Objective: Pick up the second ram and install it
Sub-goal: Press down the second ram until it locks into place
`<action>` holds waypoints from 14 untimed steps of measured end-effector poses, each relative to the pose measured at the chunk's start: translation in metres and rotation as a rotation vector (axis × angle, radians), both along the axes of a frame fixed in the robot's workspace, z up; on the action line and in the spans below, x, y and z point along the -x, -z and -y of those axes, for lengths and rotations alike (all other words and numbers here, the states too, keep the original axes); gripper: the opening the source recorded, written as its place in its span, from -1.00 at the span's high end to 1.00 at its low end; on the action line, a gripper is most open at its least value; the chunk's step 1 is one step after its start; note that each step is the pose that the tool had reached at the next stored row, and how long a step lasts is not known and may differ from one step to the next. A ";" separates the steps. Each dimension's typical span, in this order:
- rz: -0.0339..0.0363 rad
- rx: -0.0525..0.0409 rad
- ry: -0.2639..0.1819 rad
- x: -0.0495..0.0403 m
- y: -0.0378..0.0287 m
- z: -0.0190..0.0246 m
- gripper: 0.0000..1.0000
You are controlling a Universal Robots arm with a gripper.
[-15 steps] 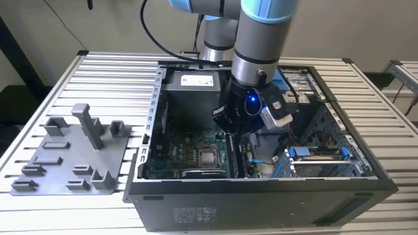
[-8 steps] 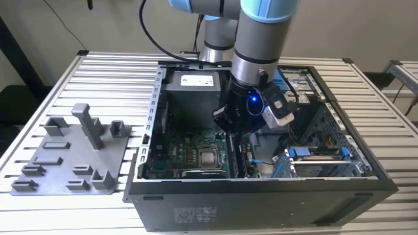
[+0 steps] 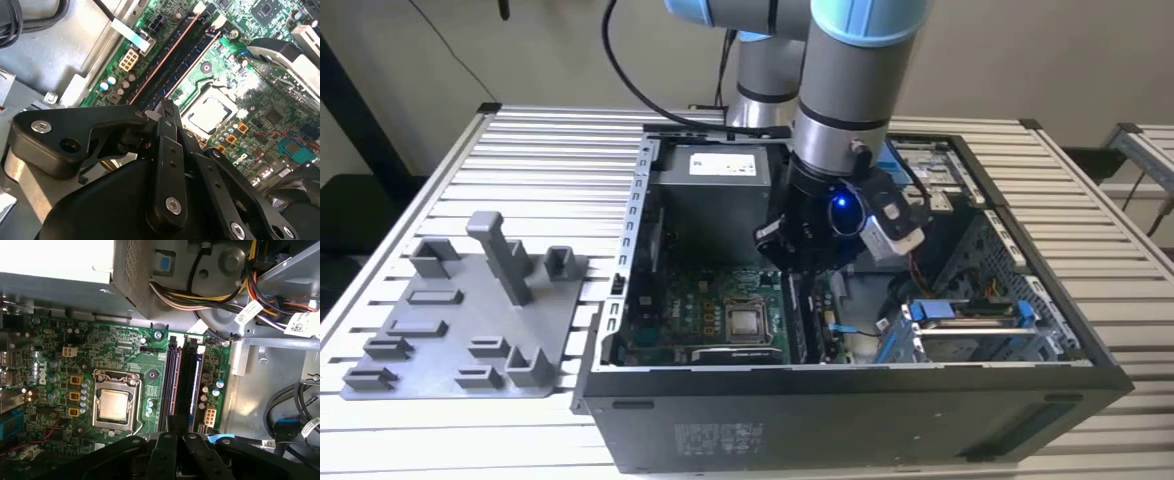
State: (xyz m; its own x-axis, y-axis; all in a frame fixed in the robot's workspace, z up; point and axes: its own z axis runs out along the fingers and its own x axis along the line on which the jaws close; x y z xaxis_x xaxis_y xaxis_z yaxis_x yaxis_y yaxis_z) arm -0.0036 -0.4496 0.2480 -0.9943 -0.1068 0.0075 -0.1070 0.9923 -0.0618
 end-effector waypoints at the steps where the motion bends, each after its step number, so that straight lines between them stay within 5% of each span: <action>1: 0.0000 0.0000 -0.006 0.0000 0.0000 0.0000 0.79; 14: 0.0000 0.0011 -0.058 0.0000 -0.0001 0.0000 0.79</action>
